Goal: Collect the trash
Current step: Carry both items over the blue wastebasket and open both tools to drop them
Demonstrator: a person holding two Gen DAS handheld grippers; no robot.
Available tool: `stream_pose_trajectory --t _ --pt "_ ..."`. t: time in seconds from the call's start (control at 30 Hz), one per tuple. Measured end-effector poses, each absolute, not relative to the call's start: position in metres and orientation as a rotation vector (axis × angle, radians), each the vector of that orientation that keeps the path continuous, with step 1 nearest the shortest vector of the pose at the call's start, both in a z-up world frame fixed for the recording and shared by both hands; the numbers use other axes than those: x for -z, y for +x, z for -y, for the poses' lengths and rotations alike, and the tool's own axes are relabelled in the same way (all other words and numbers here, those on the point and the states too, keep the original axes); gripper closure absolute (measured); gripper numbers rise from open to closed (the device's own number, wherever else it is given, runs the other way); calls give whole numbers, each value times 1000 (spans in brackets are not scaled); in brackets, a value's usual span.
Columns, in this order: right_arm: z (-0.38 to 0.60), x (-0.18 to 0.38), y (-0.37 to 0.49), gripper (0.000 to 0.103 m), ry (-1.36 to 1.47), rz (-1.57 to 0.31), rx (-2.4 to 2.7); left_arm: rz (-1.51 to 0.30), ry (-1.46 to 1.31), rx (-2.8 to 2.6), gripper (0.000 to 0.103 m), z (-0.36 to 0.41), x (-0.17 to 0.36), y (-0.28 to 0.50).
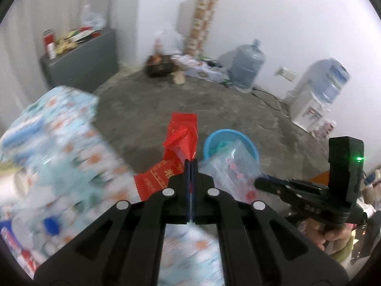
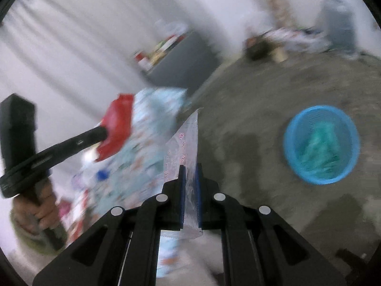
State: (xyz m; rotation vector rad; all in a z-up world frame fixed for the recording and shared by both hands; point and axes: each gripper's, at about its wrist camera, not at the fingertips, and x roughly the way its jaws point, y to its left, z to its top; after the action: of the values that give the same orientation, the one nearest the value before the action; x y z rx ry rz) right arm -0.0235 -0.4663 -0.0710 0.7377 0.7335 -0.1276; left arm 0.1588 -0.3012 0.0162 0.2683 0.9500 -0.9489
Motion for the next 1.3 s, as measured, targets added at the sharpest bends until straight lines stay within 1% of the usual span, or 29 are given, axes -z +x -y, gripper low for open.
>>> stream_pose_trajectory --t 0.1,0.2,0.43,0.53,0.57,0.6,0.63,0.67,0.7,0.73,0.77,0.8,0.83,0.9,0.97,1.03,1.13,1.17,1.27,1.3 --pt "507 80 -44 95 753 -713 310 -977 290 1013 103 346 -7 150" --pt "543 100 -57 95 783 -718 487 -1034 329 1080 103 399 17 143" --pt "610 178 -51 95 904 -763 680 -1206 421 1171 103 510 105 140" --pt "628 210 -42 94 935 -770 730 -1229 433 1187 103 534 136 142" --pt "633 218 -39 92 945 -773 740 -1231 425 1188 101 541 146 143" --pt "641 232 -36 92 963 -779 749 -1234 419 1190 98 547 155 144" --pt "648 245 -35 92 976 -795 766 -1244 415 1194 89 552 166 145" --pt "654 257 -35 86 993 -801 769 -1251 414 1190 71 552 175 147" --pt "660 271 -34 67 1025 -806 764 -1251 417 1179 65 556 182 148" --pt "664 284 -35 58 1058 -819 770 -1244 419 1166 59 558 188 149" --pt "667 294 -36 52 1084 -812 775 -1237 421 1159 56 559 192 150" --pt "667 299 -38 52 1095 -805 780 -1236 426 1154 54 559 194 151" --pt "666 304 -40 52 1099 -813 795 -1237 431 1145 52 559 194 151" --pt "666 312 -46 48 1124 -824 817 -1232 421 1159 49 555 187 151" --pt "662 310 -55 47 1152 -800 828 -1189 446 1166 44 548 174 150" --pt "657 302 -60 47 1144 -783 834 -1138 463 1165 42 538 155 149" --pt "641 278 -64 46 1120 -748 830 -1087 463 1171 39 522 121 144" --pt "634 267 -63 46 1105 -728 815 -1059 457 1180 36 511 104 142" --pt "612 227 -60 37 1045 -676 782 -980 445 1180 32 479 63 135" --pt "600 208 -57 36 1011 -652 758 -967 439 1176 31 469 52 133"
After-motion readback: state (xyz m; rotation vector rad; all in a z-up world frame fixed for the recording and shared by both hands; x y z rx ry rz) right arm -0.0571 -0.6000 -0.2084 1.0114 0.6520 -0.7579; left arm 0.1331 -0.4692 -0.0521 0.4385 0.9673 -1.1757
